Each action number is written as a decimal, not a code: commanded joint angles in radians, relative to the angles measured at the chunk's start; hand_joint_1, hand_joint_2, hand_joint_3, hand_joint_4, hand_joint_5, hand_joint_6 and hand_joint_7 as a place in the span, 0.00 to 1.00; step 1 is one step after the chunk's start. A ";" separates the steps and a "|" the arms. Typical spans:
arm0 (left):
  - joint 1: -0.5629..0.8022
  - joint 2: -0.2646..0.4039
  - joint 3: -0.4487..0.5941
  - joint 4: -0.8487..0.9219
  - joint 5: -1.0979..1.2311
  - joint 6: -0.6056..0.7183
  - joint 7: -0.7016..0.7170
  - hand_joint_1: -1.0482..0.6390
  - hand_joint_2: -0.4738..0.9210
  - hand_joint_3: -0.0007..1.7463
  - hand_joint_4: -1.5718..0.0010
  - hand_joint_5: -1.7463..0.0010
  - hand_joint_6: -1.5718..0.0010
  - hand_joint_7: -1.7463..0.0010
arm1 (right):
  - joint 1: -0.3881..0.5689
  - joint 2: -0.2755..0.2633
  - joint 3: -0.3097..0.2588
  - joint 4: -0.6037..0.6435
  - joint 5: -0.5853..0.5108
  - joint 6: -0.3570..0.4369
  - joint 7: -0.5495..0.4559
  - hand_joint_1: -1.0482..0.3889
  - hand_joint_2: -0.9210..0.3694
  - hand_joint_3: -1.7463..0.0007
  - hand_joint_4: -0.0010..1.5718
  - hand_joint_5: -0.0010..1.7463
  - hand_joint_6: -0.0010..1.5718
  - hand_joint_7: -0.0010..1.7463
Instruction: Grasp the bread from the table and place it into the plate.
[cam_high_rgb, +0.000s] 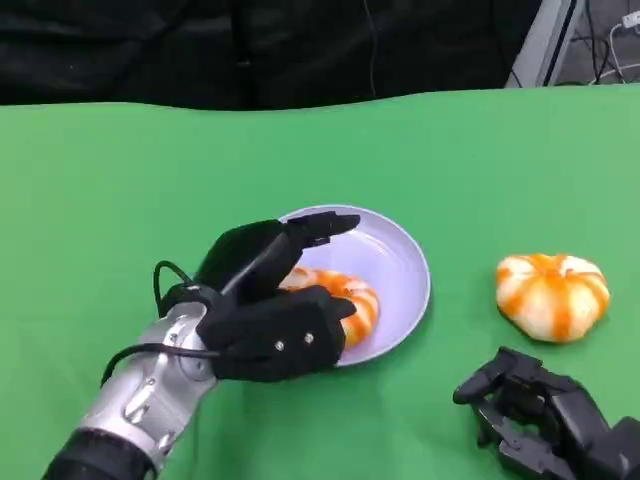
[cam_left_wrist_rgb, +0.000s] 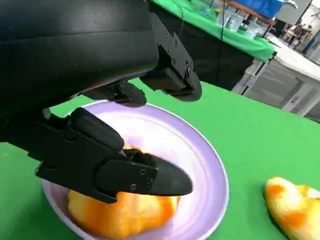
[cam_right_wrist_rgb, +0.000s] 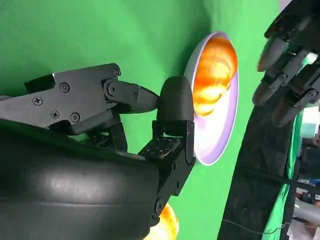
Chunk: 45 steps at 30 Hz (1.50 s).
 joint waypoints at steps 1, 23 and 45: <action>0.027 0.035 0.035 -0.085 -0.062 0.045 -0.093 0.05 1.00 0.42 0.85 1.00 0.80 1.00 | 0.006 -0.010 -0.002 0.001 0.006 0.006 0.006 0.56 0.00 0.72 0.41 1.00 0.44 0.68; 0.230 -0.025 0.334 -0.258 -0.675 0.008 -0.366 0.11 1.00 0.33 0.77 0.99 0.76 0.99 | -0.014 -0.016 -0.002 0.032 -0.011 0.000 -0.012 0.56 0.00 0.73 0.41 1.00 0.44 0.67; 0.543 -0.042 0.534 -0.195 -0.959 -0.167 -0.714 0.11 1.00 0.21 0.67 0.98 0.65 0.98 | 0.001 -0.030 -0.014 0.005 0.003 -0.007 0.000 0.54 0.00 0.73 0.38 1.00 0.45 0.66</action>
